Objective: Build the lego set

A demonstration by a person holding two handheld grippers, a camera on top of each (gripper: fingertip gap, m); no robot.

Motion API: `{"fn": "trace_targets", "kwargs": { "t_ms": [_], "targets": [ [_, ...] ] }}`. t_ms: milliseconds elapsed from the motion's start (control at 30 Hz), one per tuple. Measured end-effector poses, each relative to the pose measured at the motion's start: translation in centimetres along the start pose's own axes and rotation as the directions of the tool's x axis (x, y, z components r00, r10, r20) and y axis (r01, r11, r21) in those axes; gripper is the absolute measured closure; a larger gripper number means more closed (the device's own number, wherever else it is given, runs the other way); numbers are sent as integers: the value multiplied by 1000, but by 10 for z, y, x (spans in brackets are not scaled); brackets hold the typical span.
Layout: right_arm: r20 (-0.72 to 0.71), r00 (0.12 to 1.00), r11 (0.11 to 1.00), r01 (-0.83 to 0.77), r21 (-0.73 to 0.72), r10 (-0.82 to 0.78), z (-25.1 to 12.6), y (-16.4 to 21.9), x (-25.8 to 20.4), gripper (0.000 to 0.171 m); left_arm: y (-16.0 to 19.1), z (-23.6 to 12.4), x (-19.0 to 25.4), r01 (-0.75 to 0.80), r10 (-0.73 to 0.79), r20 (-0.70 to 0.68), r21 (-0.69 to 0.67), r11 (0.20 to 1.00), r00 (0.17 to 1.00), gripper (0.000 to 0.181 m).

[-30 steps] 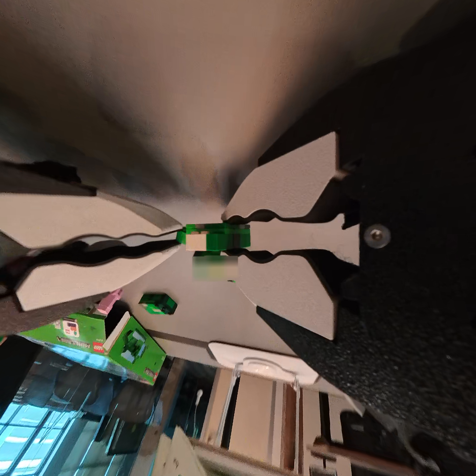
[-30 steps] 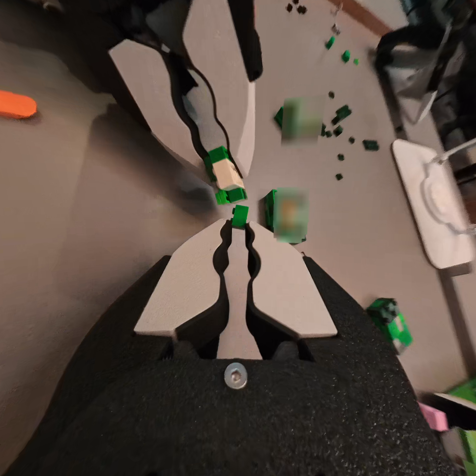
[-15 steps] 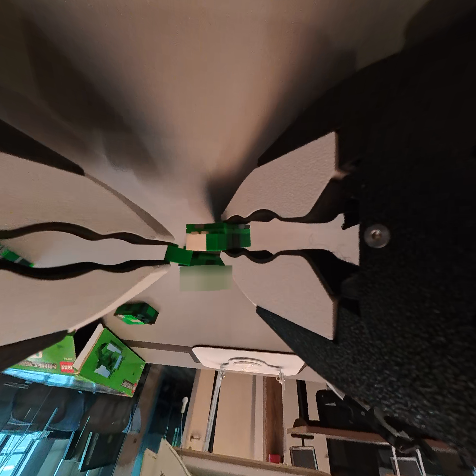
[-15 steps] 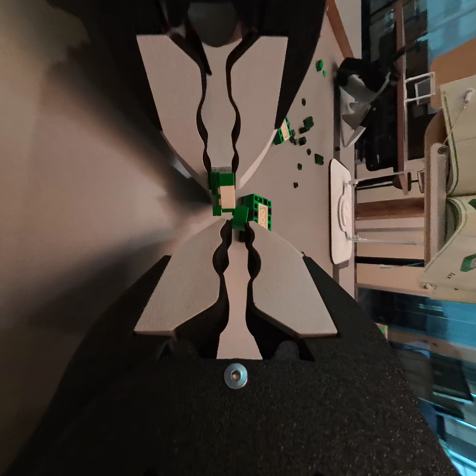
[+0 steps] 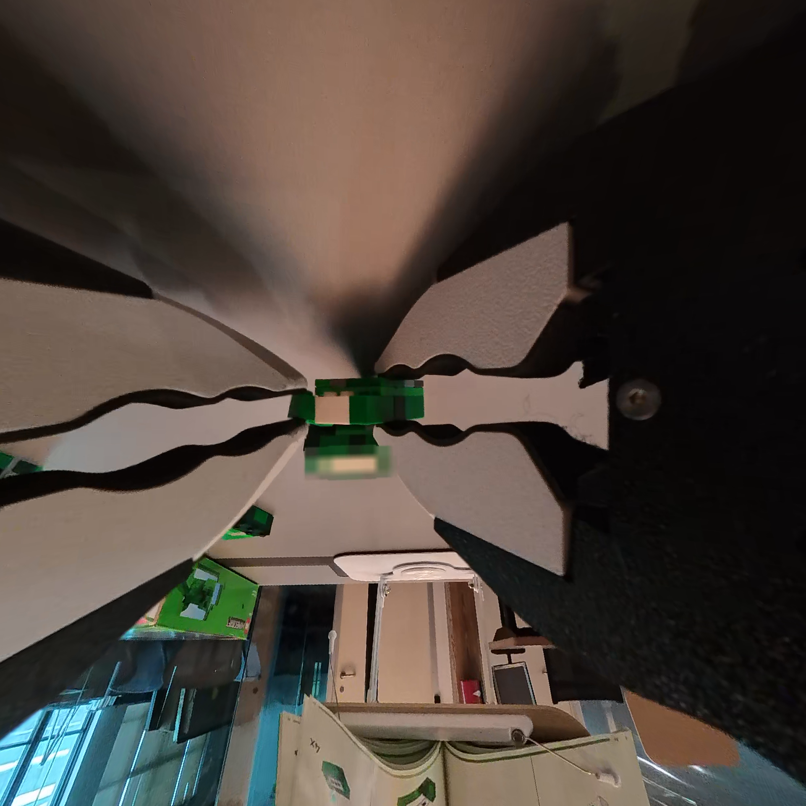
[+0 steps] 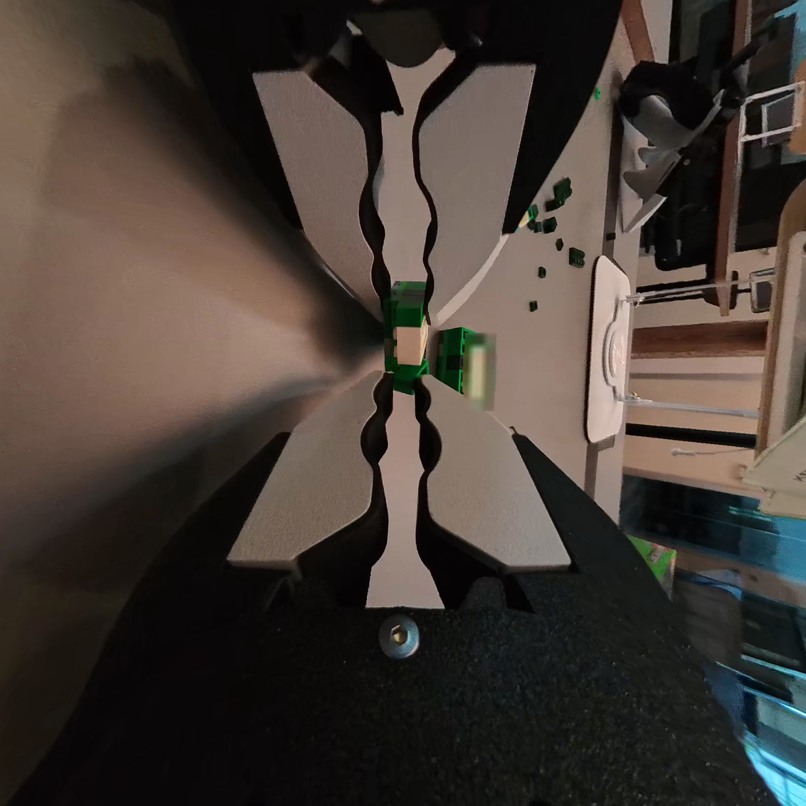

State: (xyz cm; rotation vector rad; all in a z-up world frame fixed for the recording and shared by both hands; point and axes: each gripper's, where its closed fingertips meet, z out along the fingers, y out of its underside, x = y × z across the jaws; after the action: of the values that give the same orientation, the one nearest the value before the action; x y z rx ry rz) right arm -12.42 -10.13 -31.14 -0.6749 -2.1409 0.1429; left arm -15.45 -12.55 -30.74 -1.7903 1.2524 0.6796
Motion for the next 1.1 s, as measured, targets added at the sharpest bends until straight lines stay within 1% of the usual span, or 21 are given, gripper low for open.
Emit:
{"fn": "trace_targets", "kwargs": {
  "t_ms": [300, 533, 633, 800, 900, 1100],
  "targets": [
    [19, 999, 997, -39, 66, 38, 0, -2, -1, 164, -1, 1, 3, -25, 25, 8, 13, 1000, 1000, 164],
    [31, 999, 990, -22, 138, 18, -3, -8, -3, 166, -4, 2, 5, -107, 105, 51, 47, 993, 993, 164],
    [25, 999, 979, -45, 199, 41, -11, -12, 2, 166, -9, -1, -1, -102, 92, 99, 103, 989, 991, 164],
    [45, 994, 958, -108, 267, 99, -28, -21, 14, 166, -20, -11, -16, -133, 92, 231, 168, 977, 969, 165],
    [67, 993, 960, -114, 257, 100, -34, -25, 22, 167, -23, -15, -25, -147, 89, 304, 171, 974, 948, 165],
    [102, 995, 981, -20, 195, 0, -44, -39, 38, 167, -26, -27, -42, -138, 40, 429, 199, 970, 903, 164]
  ]
}}
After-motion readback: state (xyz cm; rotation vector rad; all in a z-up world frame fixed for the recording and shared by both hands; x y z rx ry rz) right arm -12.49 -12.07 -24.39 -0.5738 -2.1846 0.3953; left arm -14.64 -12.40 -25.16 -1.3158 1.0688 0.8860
